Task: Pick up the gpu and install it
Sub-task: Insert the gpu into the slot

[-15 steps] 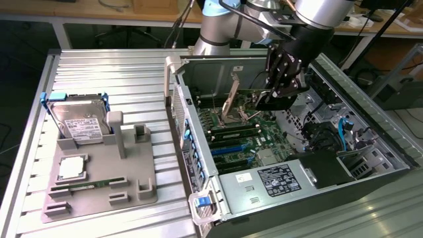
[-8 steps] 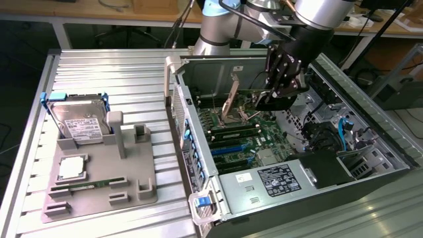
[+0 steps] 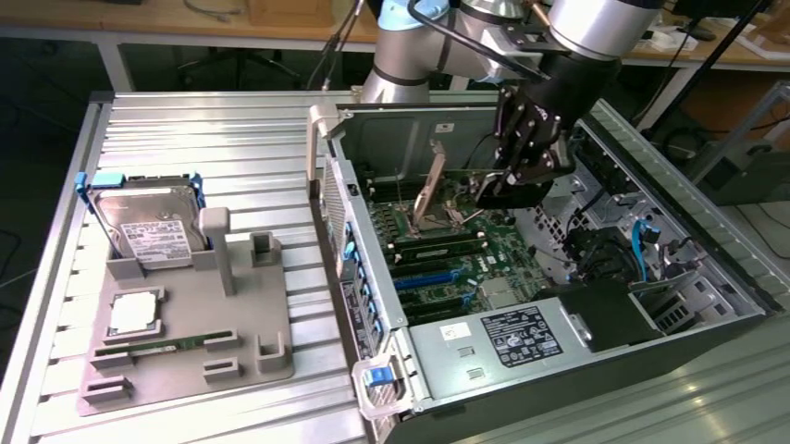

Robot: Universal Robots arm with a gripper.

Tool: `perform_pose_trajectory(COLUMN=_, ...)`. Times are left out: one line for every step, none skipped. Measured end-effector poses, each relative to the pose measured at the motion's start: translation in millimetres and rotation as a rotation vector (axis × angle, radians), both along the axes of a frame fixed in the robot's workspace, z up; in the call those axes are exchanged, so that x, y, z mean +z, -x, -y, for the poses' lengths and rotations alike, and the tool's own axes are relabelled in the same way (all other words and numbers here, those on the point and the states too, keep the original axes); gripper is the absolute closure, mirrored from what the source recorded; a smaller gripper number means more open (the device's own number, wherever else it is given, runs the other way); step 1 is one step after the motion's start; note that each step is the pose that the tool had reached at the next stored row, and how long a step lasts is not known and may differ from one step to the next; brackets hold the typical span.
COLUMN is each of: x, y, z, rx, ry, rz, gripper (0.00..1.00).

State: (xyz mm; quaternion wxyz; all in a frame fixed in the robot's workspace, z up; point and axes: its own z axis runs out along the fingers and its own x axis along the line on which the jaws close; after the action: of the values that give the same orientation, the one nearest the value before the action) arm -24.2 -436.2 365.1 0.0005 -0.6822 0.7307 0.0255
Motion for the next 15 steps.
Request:
perform_pose_trajectory(x=-0.7, y=0.0, z=0.0, rx=0.0, ry=0.0001, rz=0.0, gripper=0.73)
perform_pose_trajectory(x=-1.8, y=0.0, z=0.0, rx=0.0, ry=0.0, rz=0.0, gripper=0.73)
perform_pose_trajectory(x=-2.8, y=0.0, z=0.0, rx=0.0, ry=0.0, rz=0.0, gripper=0.73)
perform_pose_trajectory(x=-3.5, y=0.0, z=0.0, rx=0.0, ry=0.0, rz=0.0, gripper=0.73)
perform_pose_trajectory(x=-4.2, y=0.0, z=0.0, rx=0.0, ry=0.0, rz=0.0, gripper=0.73)
perform_pose_trajectory(x=-4.9, y=0.0, z=0.0, rx=0.0, ry=0.0, rz=0.0, gripper=0.73)
perform_pose_trajectory(x=-5.5, y=0.0, z=0.0, rx=0.0, ry=0.0, rz=0.0, gripper=0.73)
perform_pose_trajectory(x=-6.1, y=0.0, z=0.0, rx=0.0, ry=0.0001, rz=-0.0001, gripper=0.73)
perform_pose_trajectory(x=-6.8, y=0.0, z=0.0, rx=0.0, ry=0.0001, rz=0.0, gripper=0.73)
perform_pose_trajectory(x=-7.4, y=0.0, z=0.0, rx=0.0, ry=0.0001, rz=0.0, gripper=0.73)
perform_pose_trajectory(x=-7.9, y=0.0, z=0.0, rx=0.0, ry=0.0001, rz=-0.0001, gripper=0.73)
perform_pose_trajectory(x=-8.5, y=0.0, z=0.0, rx=0.0, ry=0.0001, rz=0.0, gripper=0.73)
perform_pose_trajectory(x=-9.1, y=0.0, z=0.0, rx=0.0, ry=0.0001, rz=0.0, gripper=0.73)
perform_pose_trajectory(x=-9.7, y=0.0, z=0.0, rx=0.0, ry=0.0001, rz=0.0, gripper=0.73)
perform_pose_trajectory(x=-10.3, y=0.0, z=0.0, rx=0.0, ry=0.0, rz=0.0, gripper=0.73)
